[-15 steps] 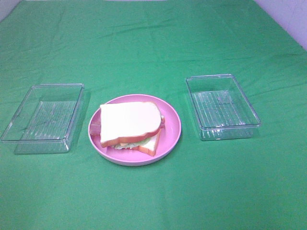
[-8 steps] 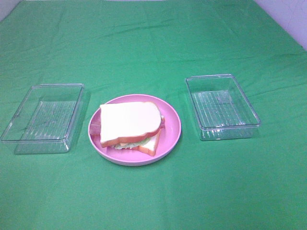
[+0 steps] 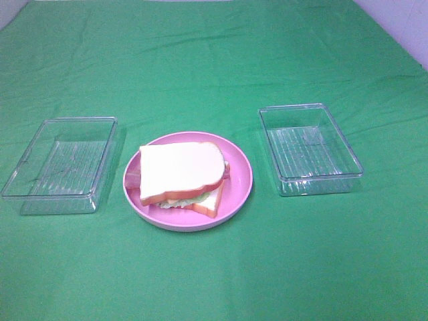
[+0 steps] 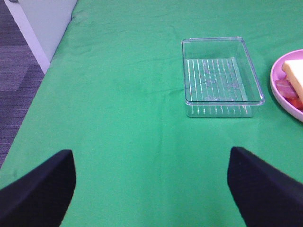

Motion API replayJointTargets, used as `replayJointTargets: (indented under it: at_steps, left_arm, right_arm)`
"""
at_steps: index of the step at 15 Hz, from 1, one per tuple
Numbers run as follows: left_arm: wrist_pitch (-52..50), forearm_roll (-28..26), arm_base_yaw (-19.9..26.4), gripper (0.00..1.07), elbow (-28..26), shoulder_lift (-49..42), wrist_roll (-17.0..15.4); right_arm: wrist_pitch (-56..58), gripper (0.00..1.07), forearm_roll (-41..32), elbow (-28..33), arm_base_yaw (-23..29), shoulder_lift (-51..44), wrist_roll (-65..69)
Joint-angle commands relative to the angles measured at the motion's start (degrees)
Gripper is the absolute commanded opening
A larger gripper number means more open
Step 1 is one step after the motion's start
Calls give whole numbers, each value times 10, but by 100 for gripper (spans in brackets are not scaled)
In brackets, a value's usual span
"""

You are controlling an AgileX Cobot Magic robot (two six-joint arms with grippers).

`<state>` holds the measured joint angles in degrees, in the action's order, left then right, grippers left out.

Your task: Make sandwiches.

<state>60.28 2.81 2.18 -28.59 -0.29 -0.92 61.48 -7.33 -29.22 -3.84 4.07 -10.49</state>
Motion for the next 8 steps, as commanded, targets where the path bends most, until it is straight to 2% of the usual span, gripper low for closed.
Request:
replayJointTargets:
  at_steps: [1,8]
  left_arm:
    - [-6,-1,3,83,1,-13,-1]
    - [-6,-3,3,83,1,-11,-1]
  right_arm:
    - [-5,80,-3,2,-3,-31,-6]
    - [-5,80,-7,2,-4,-53,-3]
